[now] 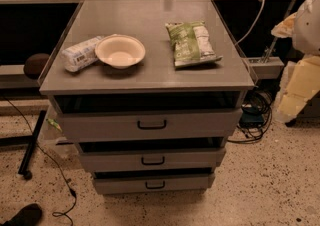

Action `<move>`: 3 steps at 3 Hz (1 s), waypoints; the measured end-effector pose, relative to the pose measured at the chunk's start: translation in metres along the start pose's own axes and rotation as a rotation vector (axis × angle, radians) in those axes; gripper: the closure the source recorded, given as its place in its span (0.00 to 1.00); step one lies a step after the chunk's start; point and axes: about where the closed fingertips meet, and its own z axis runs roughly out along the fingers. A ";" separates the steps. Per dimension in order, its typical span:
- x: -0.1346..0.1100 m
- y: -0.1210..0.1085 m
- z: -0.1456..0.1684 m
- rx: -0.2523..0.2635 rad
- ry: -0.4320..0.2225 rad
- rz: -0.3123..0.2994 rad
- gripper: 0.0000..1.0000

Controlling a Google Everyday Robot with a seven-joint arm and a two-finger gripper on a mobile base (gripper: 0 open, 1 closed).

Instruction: Open top drawer

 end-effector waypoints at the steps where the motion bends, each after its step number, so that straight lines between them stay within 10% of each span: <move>1: 0.000 0.000 0.000 0.000 0.000 0.000 0.00; 3: -0.001 0.010 0.037 0.018 -0.159 0.104 0.00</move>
Offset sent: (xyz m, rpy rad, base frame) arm 0.0064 -0.0073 -0.0288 0.1349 -0.0433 -0.0294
